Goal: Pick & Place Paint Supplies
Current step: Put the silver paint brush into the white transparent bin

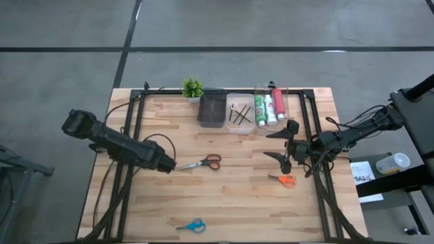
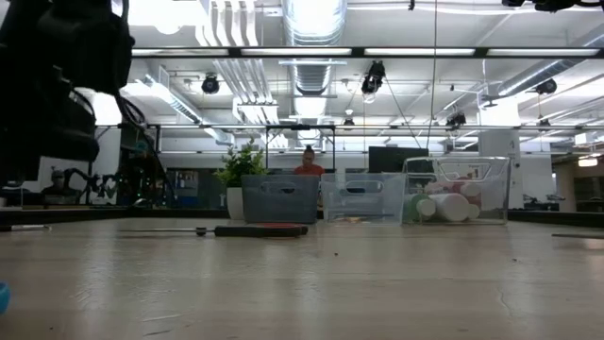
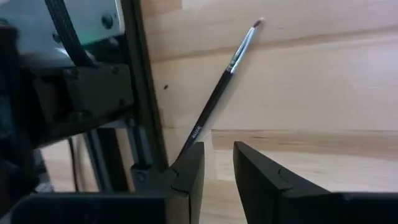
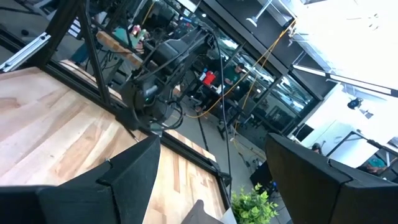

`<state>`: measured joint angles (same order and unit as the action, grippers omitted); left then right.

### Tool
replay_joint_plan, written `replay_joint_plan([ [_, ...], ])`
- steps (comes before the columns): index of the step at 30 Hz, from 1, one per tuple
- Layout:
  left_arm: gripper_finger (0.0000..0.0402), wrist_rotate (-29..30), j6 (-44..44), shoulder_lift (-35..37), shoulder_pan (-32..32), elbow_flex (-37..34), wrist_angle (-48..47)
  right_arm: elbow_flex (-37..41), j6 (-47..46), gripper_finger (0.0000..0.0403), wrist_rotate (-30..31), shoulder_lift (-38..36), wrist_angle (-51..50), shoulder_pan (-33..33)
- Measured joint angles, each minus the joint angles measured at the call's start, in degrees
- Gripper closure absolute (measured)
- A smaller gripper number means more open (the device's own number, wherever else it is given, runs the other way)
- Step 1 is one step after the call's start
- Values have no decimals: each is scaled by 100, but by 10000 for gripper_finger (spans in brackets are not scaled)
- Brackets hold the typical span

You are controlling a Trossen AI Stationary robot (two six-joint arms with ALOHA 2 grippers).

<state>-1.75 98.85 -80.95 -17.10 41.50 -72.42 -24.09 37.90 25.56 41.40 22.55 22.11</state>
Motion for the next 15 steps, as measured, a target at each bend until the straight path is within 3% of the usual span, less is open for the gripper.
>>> replay_joint_plan([
  [7,309,528,1195,-152,30,-46,49,0,-1,115,0,-1,0,0],
  [15,309,599,4315,-419,38,-55,217,1,-11,115,0,1,1,0],
])
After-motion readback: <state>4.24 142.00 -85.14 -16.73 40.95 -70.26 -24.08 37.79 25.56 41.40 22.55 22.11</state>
